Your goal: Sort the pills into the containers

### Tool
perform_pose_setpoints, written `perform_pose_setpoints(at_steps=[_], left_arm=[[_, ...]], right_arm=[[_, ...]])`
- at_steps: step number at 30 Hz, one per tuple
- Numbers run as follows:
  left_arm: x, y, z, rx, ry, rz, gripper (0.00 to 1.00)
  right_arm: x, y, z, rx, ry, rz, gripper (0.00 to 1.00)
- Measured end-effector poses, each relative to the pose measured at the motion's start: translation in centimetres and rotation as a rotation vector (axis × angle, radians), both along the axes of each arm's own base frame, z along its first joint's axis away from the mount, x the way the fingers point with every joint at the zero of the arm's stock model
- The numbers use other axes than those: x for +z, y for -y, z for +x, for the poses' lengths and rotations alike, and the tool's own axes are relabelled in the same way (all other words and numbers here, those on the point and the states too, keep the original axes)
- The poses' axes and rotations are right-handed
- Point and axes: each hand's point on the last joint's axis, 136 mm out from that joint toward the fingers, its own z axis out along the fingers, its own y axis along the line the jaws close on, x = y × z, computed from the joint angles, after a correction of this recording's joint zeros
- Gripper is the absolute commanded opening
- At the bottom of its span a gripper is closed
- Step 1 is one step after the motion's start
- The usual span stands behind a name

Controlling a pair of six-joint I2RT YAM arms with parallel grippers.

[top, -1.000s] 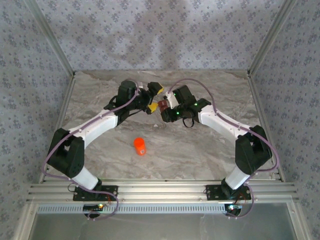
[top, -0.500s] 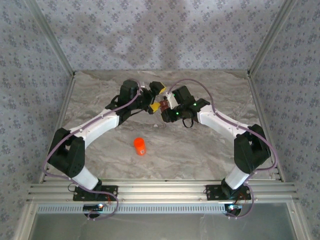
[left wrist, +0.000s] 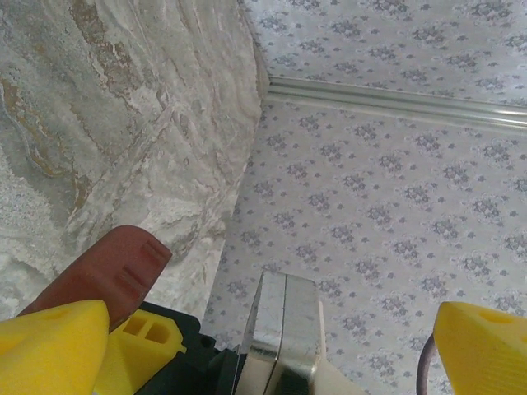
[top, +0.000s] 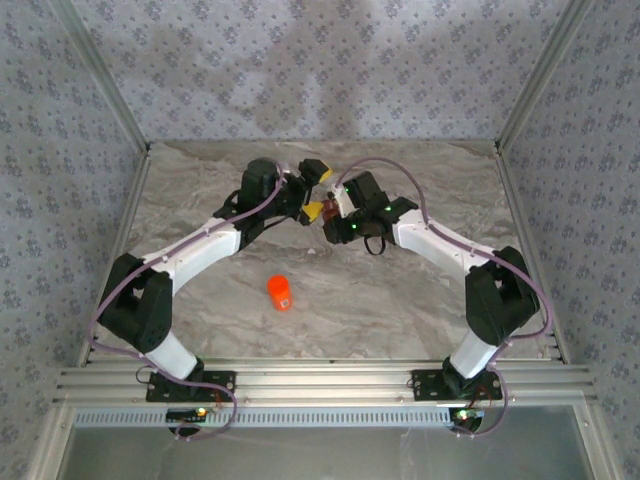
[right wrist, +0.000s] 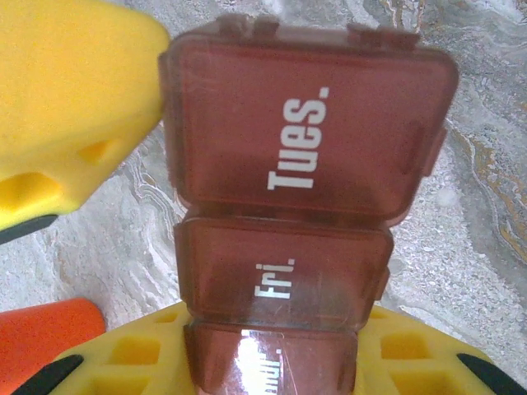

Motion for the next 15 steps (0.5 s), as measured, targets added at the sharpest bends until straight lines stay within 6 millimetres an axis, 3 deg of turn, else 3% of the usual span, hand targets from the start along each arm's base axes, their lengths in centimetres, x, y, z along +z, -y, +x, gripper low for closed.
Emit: perform_pose_setpoints(at_steps=[2,10,15], left_arm=[[0.4,-0.1,0.1,0.01,0.01,-0.013,1.0],[6.1,-1.1,-0.3,0.025,0.142,-0.109,1.0],[5.6,-4.2,0.6,0.078,0.161,-0.018,1.0]], right_arm=[[-0.1,0.0,0.0,0.001,-0.001,-0.001,0.19],[-1.9,-0.6,-0.6,0.022,-0.05,-0.018,0.19],[-4.2,0.7,0.3,-0.051,-0.124,-0.039,0.2]])
